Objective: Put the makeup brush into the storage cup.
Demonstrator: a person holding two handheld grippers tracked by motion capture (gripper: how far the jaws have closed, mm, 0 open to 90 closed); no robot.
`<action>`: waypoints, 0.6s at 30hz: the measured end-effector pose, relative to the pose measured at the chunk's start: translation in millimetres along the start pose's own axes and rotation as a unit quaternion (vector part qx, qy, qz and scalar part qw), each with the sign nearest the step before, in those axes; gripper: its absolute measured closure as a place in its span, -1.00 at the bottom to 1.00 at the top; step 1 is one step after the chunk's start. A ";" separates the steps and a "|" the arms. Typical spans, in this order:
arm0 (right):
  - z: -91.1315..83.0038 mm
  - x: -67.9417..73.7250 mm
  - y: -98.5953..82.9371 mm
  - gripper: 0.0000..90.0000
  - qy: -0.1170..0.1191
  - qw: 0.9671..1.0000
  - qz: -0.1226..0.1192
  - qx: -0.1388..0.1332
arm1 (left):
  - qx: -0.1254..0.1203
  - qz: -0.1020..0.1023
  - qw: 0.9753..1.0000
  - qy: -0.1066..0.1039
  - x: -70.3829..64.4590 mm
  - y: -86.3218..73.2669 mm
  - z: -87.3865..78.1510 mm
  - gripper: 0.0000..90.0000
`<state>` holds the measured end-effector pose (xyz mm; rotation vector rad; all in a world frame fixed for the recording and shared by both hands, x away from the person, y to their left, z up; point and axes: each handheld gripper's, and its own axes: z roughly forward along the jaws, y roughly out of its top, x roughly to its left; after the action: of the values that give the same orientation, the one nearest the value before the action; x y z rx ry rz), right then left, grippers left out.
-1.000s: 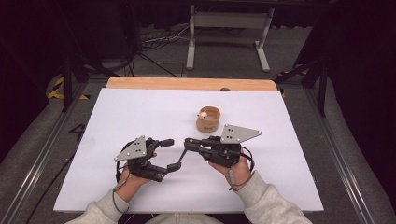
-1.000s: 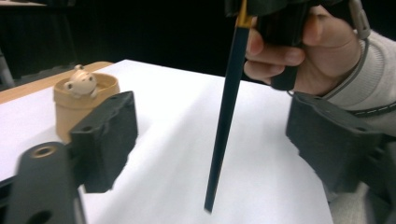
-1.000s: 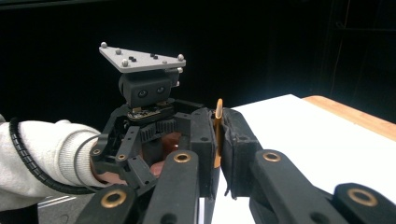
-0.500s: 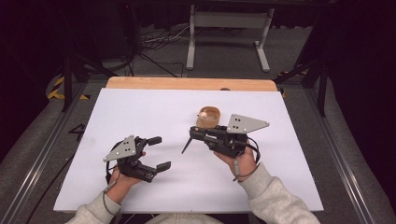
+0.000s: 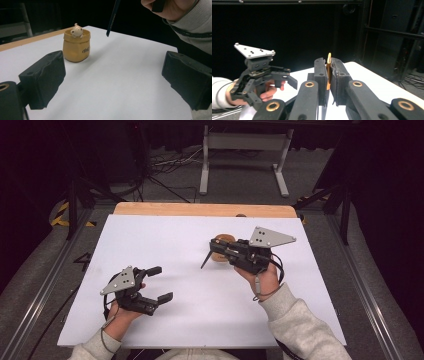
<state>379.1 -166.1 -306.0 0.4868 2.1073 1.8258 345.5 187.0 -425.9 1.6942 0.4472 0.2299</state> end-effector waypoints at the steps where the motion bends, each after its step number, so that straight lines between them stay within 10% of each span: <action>1: 0.0 -1.5 0.8 0.87 -0.003 1.000 0.000 0.000 | 0.000 0.001 1.000 0.001 0.4 -0.3 -0.1 -0.87; 18: 5.5 -25.9 14.8 0.87 -0.090 0.996 0.002 -0.004 | 0.004 -0.007 1.000 0.024 5.4 -6.1 -2.0 -0.91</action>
<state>405.5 -170.9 -291.8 0.6294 1.9794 1.7235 348.6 191.7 -432.0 1.6964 0.4967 0.2587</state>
